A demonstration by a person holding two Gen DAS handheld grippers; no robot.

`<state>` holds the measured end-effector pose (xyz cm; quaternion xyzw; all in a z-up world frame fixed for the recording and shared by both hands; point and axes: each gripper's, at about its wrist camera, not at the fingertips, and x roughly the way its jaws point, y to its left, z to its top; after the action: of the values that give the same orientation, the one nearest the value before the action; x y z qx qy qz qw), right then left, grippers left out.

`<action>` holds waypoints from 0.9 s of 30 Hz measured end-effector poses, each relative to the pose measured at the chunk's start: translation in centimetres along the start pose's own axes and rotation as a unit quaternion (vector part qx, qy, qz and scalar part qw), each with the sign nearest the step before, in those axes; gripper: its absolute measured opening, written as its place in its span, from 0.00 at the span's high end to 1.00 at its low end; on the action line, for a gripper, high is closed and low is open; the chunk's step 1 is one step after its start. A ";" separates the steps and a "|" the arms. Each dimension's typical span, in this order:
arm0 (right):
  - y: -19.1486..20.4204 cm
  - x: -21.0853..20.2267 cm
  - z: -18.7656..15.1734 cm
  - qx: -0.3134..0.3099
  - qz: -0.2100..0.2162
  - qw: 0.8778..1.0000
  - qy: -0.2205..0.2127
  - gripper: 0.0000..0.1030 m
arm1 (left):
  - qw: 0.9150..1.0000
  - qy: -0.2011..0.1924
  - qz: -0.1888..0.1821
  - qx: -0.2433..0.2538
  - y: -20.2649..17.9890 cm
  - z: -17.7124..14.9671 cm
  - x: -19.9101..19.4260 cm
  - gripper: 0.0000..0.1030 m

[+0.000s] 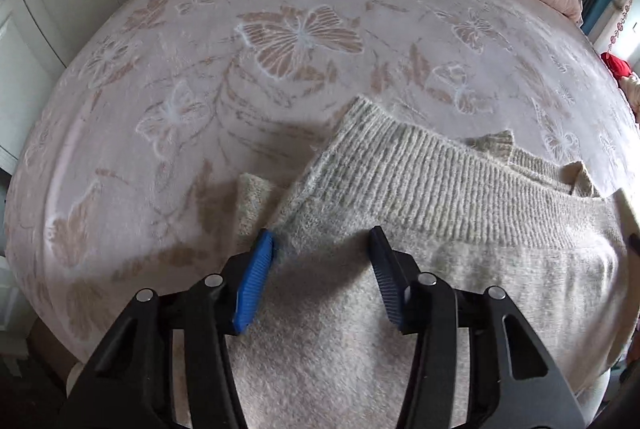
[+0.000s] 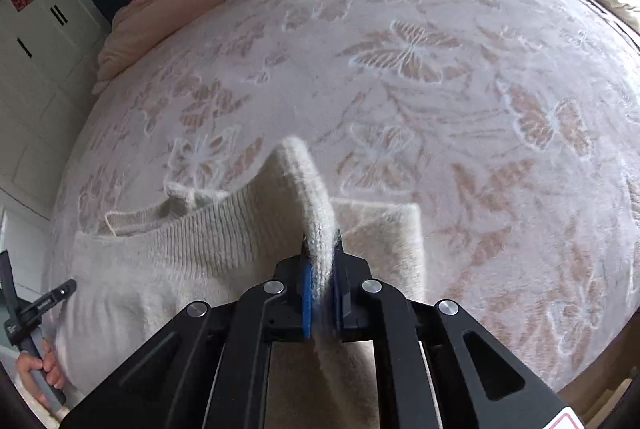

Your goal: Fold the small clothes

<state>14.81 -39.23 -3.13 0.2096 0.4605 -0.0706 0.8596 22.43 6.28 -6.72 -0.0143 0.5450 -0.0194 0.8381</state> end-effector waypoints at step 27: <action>17.3 -1.3 -6.6 -0.142 0.086 0.985 0.041 0.78 | 0.992 -0.039 -0.074 -0.098 5.5 -6.9 -7.6 0.21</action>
<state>14.51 -20.91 -0.14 0.1265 0.4809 0.0782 0.8641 13.14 12.12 -2.81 -0.1376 0.5089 -0.0266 0.8493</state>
